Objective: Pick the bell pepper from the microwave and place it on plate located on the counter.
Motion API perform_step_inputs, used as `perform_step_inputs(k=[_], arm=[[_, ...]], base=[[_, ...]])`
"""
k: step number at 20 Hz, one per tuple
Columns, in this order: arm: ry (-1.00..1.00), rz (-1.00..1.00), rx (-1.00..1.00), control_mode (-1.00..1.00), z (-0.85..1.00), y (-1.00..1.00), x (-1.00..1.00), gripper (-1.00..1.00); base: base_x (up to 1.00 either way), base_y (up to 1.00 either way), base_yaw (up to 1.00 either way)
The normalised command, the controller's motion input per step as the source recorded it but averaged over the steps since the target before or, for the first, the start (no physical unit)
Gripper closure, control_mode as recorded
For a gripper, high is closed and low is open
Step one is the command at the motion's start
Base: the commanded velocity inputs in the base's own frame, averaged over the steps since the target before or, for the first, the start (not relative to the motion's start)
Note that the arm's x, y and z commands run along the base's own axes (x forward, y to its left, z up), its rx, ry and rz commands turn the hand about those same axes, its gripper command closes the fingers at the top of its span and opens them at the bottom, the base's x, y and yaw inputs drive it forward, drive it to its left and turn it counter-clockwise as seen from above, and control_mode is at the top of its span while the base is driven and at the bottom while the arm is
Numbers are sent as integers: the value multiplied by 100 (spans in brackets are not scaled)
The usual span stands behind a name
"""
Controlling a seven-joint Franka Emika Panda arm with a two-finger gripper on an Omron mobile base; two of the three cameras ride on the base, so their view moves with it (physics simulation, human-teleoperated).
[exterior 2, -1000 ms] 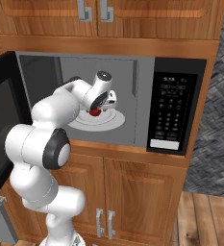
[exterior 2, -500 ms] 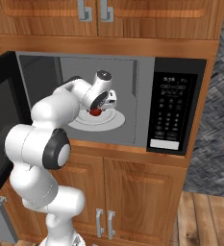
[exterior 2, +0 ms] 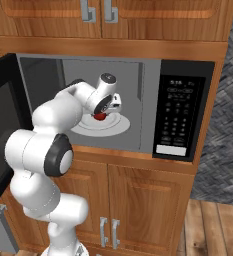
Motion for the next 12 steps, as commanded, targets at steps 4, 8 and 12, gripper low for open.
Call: perform_step_inputs(k=[4,8,12], arm=[[-15,-1,0,-100,27,0,-44,100],[-10,-9,0,-100,43,6,-58,100],[-2,-20,0,-100,27,46,-71,100]], base=[[0,0,0],[0,0,0],[0,0,0]])
